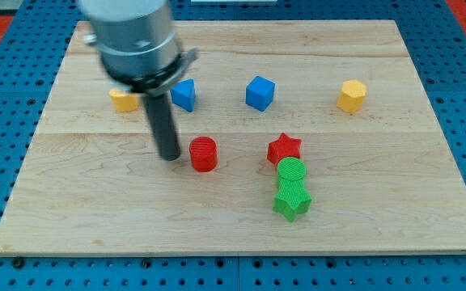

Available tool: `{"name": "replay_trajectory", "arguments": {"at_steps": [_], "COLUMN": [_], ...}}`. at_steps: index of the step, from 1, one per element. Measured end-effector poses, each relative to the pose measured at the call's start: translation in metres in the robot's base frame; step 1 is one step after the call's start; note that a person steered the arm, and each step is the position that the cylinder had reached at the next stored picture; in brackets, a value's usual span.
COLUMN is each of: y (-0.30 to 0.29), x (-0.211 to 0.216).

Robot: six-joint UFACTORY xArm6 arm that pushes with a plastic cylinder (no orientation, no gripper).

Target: Move red circle above red star

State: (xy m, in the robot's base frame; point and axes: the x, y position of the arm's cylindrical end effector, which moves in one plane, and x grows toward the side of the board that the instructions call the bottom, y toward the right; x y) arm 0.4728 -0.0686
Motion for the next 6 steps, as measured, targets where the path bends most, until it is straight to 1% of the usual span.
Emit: {"name": "replay_trajectory", "arguments": {"at_steps": [1, 2, 3, 4, 6], "y": [0.005, 0.007, 0.018, 0.030, 0.089], "x": [0.014, 0.044, 0.036, -0.009, -0.025]}}
